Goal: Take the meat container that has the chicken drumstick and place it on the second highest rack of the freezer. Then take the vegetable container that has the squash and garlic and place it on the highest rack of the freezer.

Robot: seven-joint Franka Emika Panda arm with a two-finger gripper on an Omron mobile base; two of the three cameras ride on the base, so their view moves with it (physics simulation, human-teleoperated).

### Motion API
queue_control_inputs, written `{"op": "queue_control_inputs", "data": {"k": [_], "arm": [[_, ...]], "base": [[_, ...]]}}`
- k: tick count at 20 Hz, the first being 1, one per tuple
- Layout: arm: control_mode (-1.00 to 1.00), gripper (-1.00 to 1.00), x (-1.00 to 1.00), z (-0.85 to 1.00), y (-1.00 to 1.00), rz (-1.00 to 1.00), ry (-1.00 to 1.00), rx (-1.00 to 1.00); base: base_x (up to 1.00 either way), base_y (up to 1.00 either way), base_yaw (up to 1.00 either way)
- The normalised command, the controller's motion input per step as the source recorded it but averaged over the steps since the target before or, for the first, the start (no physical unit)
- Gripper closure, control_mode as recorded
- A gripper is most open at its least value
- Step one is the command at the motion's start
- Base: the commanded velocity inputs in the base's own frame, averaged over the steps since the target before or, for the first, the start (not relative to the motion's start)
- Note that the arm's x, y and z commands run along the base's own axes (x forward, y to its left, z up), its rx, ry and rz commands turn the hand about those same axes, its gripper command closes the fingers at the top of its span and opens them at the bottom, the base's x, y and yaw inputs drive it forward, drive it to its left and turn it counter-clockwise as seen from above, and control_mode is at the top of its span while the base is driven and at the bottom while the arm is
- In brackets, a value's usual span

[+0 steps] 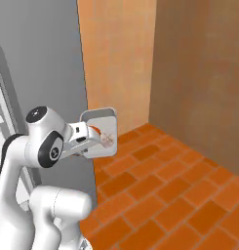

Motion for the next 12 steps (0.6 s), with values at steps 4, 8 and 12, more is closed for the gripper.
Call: {"op": "queue_control_inputs", "data": {"k": [4, 8, 12], "arm": [[1.00, 1.00, 0.00, 0.00, 0.00, 0.00, 0.00, 0.00], [1.00, 1.00, 0.00, 0.00, 0.00, 0.00, 0.00, 0.00], [1.00, 1.00, 0.00, 0.00, 0.00, 0.00, 0.00, 0.00]], "base": [[0.20, -0.11, 0.66], [0.19, -0.01, 0.66], [0.19, 0.02, 0.44]]}}
